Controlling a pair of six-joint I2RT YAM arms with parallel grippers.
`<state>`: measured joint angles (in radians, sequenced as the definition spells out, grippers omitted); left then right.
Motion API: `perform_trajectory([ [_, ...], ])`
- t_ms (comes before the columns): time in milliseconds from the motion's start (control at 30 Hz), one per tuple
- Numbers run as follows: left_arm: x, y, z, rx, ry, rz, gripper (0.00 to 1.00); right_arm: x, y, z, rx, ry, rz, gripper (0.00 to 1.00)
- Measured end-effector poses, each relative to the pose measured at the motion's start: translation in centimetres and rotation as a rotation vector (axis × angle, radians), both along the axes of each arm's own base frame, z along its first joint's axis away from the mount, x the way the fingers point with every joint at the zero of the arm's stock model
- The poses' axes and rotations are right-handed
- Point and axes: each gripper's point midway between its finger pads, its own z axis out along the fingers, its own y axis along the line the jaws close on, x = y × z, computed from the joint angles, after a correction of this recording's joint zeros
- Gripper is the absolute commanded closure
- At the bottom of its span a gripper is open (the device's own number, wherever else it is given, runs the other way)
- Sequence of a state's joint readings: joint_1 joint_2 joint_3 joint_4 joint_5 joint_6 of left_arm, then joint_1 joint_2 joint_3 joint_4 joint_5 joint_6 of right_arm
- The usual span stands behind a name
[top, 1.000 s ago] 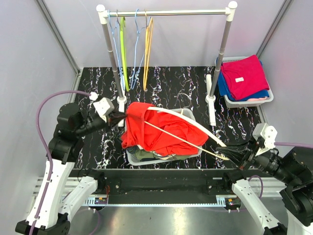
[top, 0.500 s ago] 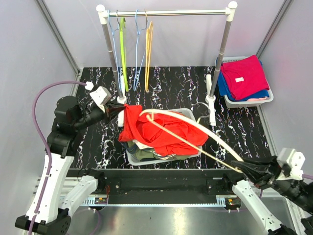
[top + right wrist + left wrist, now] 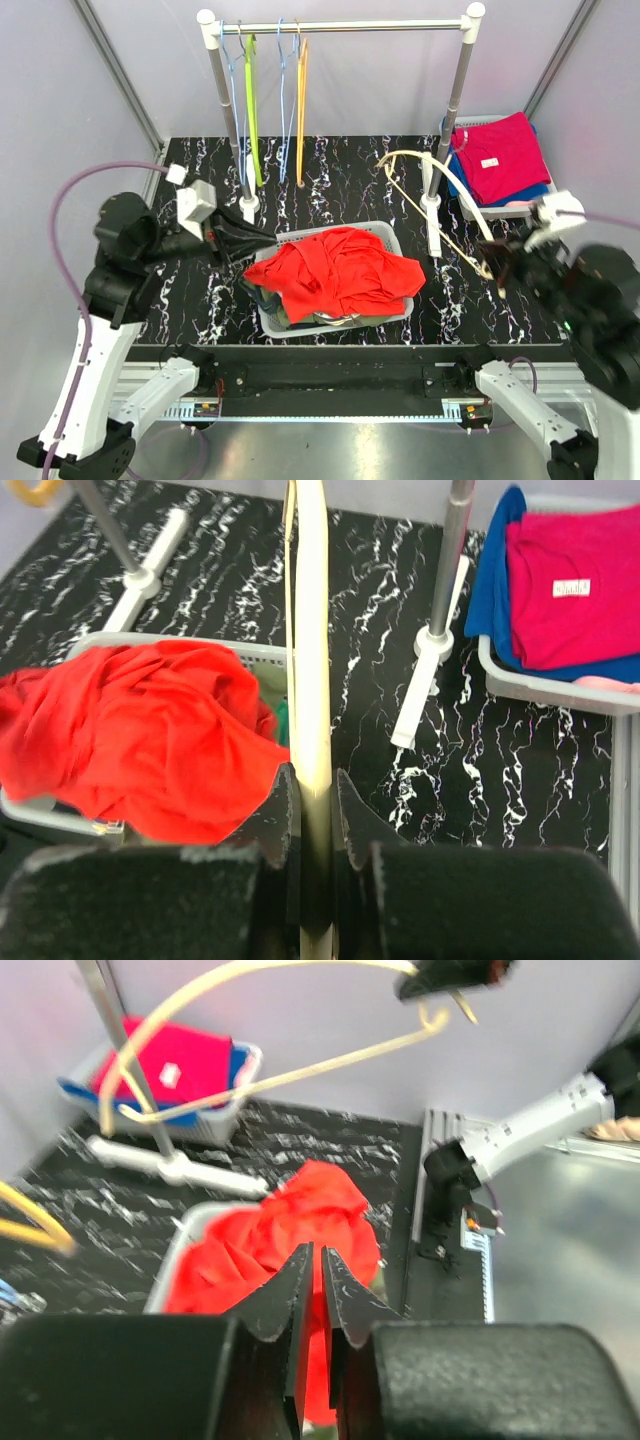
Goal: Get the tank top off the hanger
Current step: Remove the tank top from the hanger, then place the hanger at the clothesline.
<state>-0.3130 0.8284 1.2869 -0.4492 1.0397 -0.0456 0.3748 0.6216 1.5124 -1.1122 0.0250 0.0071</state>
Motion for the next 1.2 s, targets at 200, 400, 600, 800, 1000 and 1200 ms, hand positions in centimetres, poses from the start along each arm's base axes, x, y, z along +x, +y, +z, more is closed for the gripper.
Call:
perform_trajectory([
  [200, 2.8, -0.5, -8.6, 0.114, 0.176, 0.086, 0.89, 4.8, 1.2, -1.1, -0.021, 0.102, -0.049, 1.0],
  [400, 5.6, 0.4, -15.2, 0.302, 0.232, 0.231, 0.63, 5.6, 2.1, 0.9, 0.005, 0.051, -0.019, 1.0],
  [600, 4.8, 0.7, -19.1, 0.489, 0.242, 0.238, 0.24, 5.3, 3.0, 3.8, 0.042, -0.048, 0.043, 1.0],
  [800, 4.0, 1.9, -22.7, 0.656, 0.316, 0.235, 0.01, 6.5, 3.5, 4.9, 0.018, -0.067, 0.058, 1.0],
  [1000, 4.1, 2.9, -22.2, 0.696, 0.208, 0.275, 0.01, 9.0, 4.2, 5.7, -0.016, -0.062, 0.052, 1.0],
  [1200, 5.2, 4.2, -26.4, 0.836, 0.174, 0.315, 0.01, 11.7, 4.7, 6.3, -0.042, -0.061, 0.031, 1.0],
])
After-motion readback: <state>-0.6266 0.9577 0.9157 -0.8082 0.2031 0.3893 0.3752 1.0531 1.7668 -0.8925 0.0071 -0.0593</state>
